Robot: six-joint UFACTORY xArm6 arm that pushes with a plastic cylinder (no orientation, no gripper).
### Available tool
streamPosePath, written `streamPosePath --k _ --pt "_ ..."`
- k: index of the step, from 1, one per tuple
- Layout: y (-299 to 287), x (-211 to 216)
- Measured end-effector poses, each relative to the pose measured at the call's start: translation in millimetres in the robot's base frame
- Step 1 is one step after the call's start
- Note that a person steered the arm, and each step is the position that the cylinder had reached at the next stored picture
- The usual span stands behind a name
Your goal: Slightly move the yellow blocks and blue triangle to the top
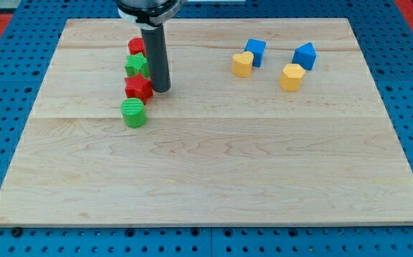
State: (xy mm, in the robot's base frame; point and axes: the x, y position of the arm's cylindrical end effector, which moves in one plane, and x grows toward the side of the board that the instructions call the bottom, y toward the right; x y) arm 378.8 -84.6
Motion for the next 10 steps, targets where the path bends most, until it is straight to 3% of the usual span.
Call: streamPosePath --k 2,5,8,10 --pt "19 -2" --pt "160 -11" --pt "168 -34" --pt "225 -56"
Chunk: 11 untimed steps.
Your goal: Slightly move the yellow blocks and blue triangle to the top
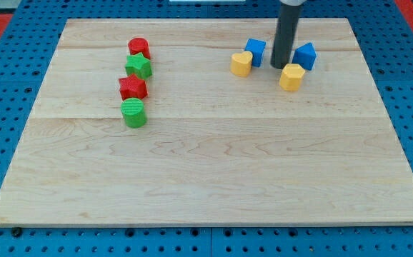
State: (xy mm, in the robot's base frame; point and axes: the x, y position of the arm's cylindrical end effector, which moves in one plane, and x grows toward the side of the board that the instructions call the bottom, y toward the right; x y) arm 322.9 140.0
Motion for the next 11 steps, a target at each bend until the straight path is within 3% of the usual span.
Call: streamPosePath --k 3,7,11 --pt "44 18" --pt "39 -37" --pt "-69 47"
